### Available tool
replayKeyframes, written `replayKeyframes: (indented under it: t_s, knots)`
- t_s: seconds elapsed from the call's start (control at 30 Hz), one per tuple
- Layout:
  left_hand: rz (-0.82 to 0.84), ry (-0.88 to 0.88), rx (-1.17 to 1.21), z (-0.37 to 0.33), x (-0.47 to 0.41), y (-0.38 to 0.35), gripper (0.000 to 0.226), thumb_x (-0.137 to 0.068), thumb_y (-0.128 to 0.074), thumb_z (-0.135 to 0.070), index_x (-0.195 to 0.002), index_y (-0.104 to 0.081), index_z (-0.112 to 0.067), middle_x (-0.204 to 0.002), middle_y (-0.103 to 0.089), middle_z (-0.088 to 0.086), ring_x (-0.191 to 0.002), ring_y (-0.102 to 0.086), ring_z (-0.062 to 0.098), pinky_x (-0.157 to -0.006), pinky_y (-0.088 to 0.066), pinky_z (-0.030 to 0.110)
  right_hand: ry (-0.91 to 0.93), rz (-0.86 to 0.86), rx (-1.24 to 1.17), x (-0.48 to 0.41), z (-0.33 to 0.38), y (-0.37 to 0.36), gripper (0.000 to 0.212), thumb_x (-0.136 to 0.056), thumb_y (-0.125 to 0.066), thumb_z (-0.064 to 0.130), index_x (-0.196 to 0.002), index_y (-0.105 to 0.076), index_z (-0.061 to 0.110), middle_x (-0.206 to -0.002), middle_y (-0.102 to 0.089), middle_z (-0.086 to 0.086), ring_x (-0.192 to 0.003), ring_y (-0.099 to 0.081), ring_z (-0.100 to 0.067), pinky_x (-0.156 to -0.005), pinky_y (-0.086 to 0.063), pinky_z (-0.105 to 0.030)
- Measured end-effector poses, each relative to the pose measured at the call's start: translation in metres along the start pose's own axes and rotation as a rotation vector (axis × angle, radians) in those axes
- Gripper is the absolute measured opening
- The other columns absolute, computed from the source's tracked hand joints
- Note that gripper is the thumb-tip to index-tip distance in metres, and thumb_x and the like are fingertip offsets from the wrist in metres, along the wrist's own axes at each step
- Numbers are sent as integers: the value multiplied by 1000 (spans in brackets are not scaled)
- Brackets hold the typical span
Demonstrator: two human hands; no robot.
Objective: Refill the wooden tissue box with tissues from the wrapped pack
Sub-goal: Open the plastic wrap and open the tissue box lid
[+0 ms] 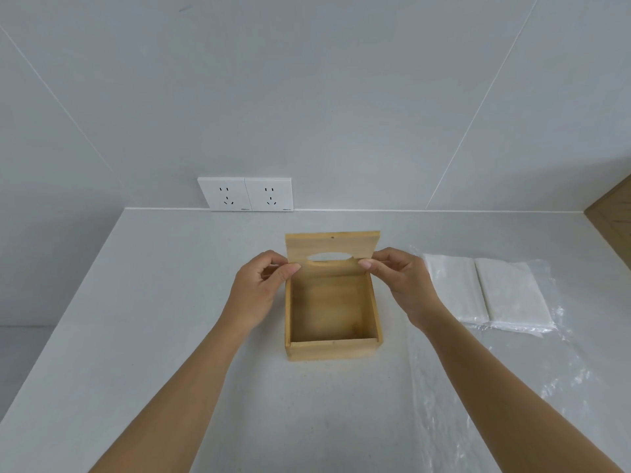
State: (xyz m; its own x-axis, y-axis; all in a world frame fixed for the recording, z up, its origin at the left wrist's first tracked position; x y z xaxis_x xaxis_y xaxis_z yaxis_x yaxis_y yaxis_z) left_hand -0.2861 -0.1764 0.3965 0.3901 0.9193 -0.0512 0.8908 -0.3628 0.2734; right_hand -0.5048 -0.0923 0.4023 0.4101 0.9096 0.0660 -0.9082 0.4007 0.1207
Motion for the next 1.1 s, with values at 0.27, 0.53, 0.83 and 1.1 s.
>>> replayKeyframes:
  t_s: [0.27,0.53,0.83,1.1]
  knots:
    - [-9,41,-6,-1,-5,-2,22,-86,-64,-26,-64,-58,-27,-56,-58,-24,-55,-50,-7,-56,-37,4,-22,-27,-3,-6,0,-4,15,-76,-74,25,-67,-69,14,-55,-64,15,-55,-56,5,-56,-43,-7]
    - [11,108,10,-4,-4,0,20,-84,-65,-32,-64,-61,-29,-61,-62,-22,-61,-54,-6,-72,-45,20,-36,28,87,-5,4,-1,32,-77,-71,33,-78,-67,2,-75,-62,-15,-72,-56,-12,-68,-47,-24]
    - [91,191,-237,-25,1,16,16,-85,-61,-44,-88,-61,-28,-94,-63,-15,-88,-60,6,-70,-45,26,36,194,571,13,25,23,70,-68,-56,67,-129,-51,32,-125,-53,17,-117,-48,-1,-98,-35,-22]
    - [-343,-87,-539,-60,54,-4,27,-89,-50,-45,-91,-61,-20,-93,-66,-8,-91,-61,15,-71,-42,28,271,140,968,59,44,41,86,-69,-34,80,-144,-7,47,-159,-9,3,-146,-1,-11,-117,4,-39]
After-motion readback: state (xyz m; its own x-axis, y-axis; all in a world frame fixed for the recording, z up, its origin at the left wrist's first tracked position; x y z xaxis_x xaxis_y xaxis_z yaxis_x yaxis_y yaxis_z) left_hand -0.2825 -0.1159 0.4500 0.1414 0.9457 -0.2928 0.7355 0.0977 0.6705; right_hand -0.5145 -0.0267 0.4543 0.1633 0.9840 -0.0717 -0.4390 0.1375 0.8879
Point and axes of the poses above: each hand's wrist, its own x-axis away from the middle knuckle, its own y-axis out of the back of the hand, z = x × y, the point moved 1 cm from there along -x, towards the middle knuckle
